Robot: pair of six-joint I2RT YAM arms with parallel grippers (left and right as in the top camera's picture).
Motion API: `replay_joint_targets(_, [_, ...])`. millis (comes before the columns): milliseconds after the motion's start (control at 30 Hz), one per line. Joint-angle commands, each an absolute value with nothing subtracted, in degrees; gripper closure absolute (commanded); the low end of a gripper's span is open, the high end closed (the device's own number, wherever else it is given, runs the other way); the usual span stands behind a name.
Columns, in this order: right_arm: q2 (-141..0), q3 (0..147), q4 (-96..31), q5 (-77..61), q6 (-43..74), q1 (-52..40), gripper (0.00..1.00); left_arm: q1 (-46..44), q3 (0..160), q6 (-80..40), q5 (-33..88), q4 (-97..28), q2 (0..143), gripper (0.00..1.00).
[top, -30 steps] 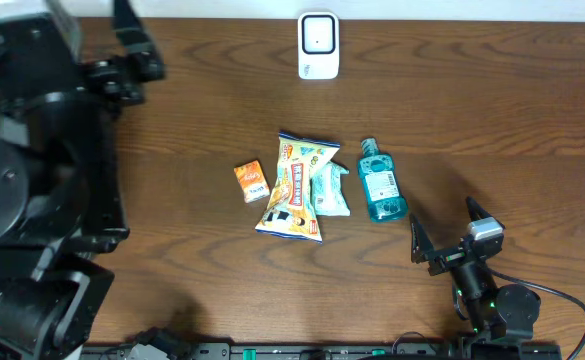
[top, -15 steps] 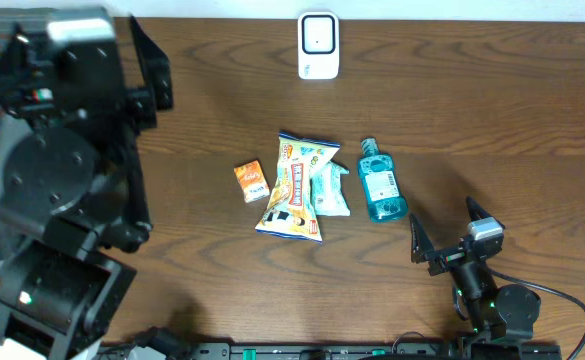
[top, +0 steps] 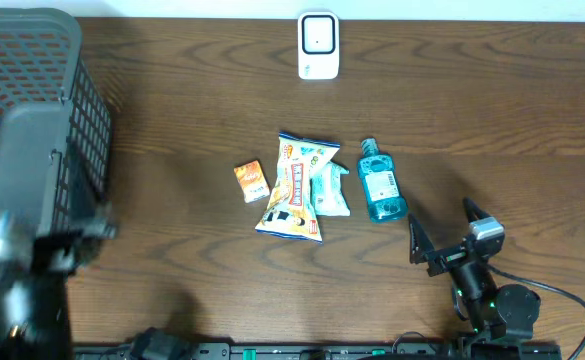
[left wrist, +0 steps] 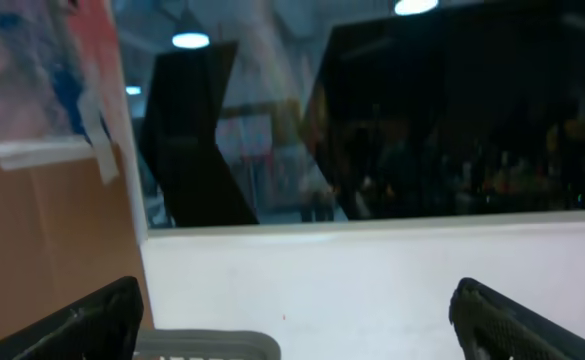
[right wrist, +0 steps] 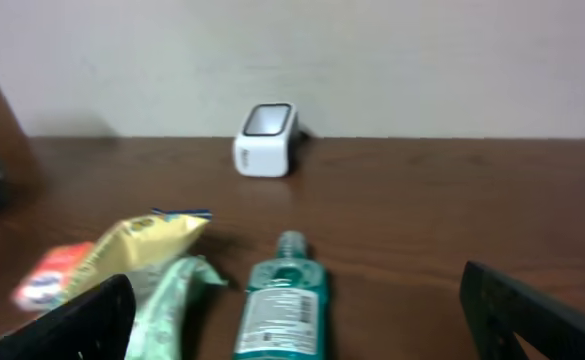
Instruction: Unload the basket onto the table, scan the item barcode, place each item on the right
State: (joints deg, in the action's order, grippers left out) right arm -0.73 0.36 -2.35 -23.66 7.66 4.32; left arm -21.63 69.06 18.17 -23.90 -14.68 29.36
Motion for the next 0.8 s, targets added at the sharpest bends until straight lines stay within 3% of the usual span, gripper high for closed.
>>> replay_joint_targets(0, [-0.71,0.32,-2.57,-30.81,22.48,4.03,0.01,-17.41,66.00,15.92,-15.62,-15.03,25.32,0.02])
replay_joint_targets(233, [-0.71,0.32,1.21,-44.84,38.22,4.03,0.01,-4.32,60.75,8.78,-2.98,-17.06,15.77,0.02])
replay_joint_targets(300, [-0.71,0.32,11.90,-47.09,49.19,4.03,0.01,-1.76,59.92,7.35,-1.08,-18.85,13.06,0.02])
replay_joint_targets(433, [-0.71,1.80,35.18,-49.76,52.01,4.03,0.01,-3.27,59.83,5.19,1.56,-19.66,9.06,0.02])
replay_joint_targets(633, [-5.85,16.75,11.79,-49.19,41.71,4.08,0.01,-3.33,59.86,5.23,2.17,-20.51,7.55,0.02])
replay_joint_targets(767, [-17.34,28.58,9.23,-49.95,36.49,4.08,0.01,-3.29,59.83,5.23,2.17,-20.51,7.55,0.02])
